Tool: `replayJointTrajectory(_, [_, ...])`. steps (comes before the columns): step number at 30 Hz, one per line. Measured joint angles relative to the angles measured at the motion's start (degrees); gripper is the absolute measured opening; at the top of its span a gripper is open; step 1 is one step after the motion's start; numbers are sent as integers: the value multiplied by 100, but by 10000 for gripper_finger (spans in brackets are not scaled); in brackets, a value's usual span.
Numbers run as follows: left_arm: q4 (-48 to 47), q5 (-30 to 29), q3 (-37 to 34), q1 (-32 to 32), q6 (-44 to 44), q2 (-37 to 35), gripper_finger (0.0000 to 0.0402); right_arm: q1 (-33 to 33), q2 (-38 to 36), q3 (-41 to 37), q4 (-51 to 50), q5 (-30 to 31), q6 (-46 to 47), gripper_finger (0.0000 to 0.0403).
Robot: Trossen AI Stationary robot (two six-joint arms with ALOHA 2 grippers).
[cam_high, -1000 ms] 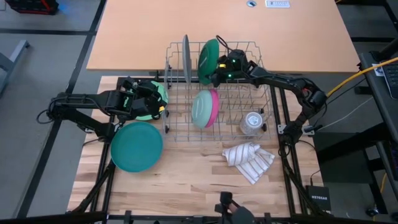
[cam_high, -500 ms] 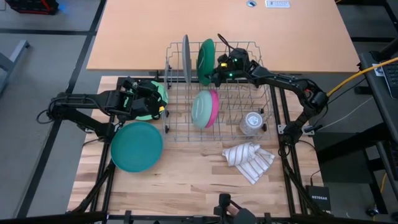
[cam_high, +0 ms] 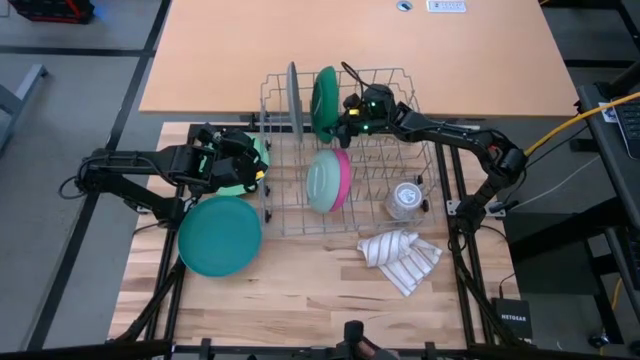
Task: Sort dishes
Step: Put the dark green plate in the dish rack
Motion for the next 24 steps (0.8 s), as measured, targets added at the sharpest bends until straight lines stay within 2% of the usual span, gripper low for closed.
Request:
replayJointTrajectory(3, [-32, 0, 0, -1, -1, 0, 155, 1, 0, 0, -16, 258, -1, 152])
replayJointTrajectory(16, [-41, 0, 0, -1, -2, 0, 155, -15, 0, 2, -261, 313, 2, 152])
replayJointTrajectory(24, [-45, 0, 0, -1, -2, 0, 155, -15, -1, 4, -863, 478, 0, 152])
